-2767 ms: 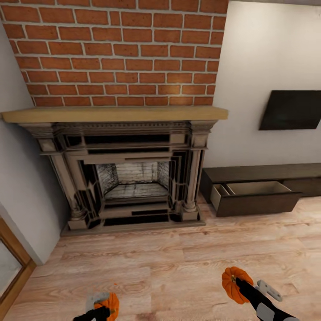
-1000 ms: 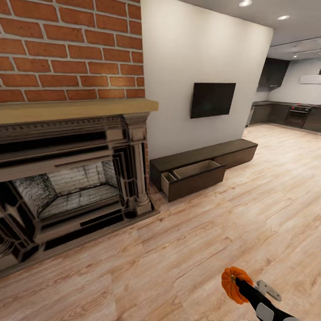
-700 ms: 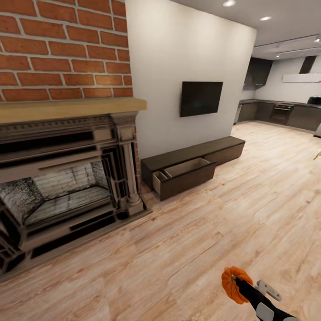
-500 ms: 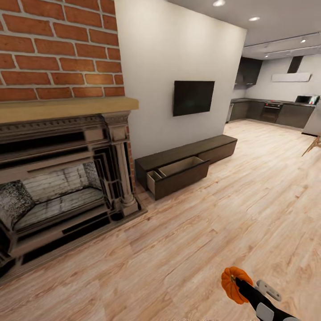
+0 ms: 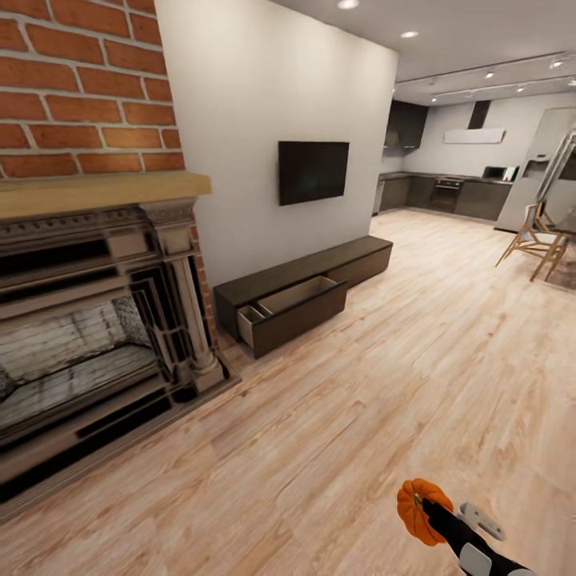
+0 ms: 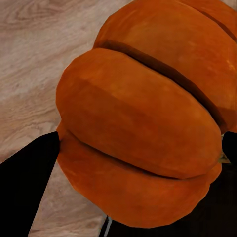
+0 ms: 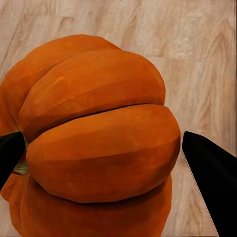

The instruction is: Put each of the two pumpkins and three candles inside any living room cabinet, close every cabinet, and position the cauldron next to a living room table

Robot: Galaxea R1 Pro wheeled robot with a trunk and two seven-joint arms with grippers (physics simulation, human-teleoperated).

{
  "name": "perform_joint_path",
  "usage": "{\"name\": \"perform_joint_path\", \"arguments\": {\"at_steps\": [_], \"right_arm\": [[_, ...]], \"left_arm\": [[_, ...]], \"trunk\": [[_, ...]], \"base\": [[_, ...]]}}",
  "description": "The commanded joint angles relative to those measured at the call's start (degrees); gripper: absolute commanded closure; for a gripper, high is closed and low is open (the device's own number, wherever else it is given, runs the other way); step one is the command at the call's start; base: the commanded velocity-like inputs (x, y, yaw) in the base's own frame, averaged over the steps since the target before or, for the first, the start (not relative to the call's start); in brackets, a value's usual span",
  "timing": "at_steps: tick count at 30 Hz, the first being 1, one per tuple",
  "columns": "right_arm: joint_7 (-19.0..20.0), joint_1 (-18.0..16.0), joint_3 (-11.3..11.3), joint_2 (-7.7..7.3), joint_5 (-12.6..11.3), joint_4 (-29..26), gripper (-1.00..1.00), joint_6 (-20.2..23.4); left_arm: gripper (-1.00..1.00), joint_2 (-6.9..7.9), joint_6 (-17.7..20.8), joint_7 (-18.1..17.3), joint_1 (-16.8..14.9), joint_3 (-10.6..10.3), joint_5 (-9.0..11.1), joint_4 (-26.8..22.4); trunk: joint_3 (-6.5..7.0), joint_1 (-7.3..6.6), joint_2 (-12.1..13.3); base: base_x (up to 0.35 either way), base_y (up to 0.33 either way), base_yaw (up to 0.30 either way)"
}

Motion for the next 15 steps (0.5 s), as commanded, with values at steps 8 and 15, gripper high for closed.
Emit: {"name": "perform_joint_path", "arguments": {"at_steps": [8, 15], "right_arm": [[0.30, -0.05, 0.31, 0.01, -0.17, 0.00, 1.00, -0.26], [0.30, -0.06, 0.33, 0.09, 0.23, -0.06, 1.00, -0.50]], "left_arm": [[1.00, 0.61, 6.79, 0.73, -0.43, -0.58, 0.01, -16.80], [1.00, 0.51, 7.64, 0.45, -0.47, -1.38, -4.17, -20.26]], "trunk": [[-0.39, 0.01, -0.05], [-0.66, 0.01, -0.05]], "base": [[0.022, 0.000, -0.243], [0.275, 0.000, -0.189]]}}
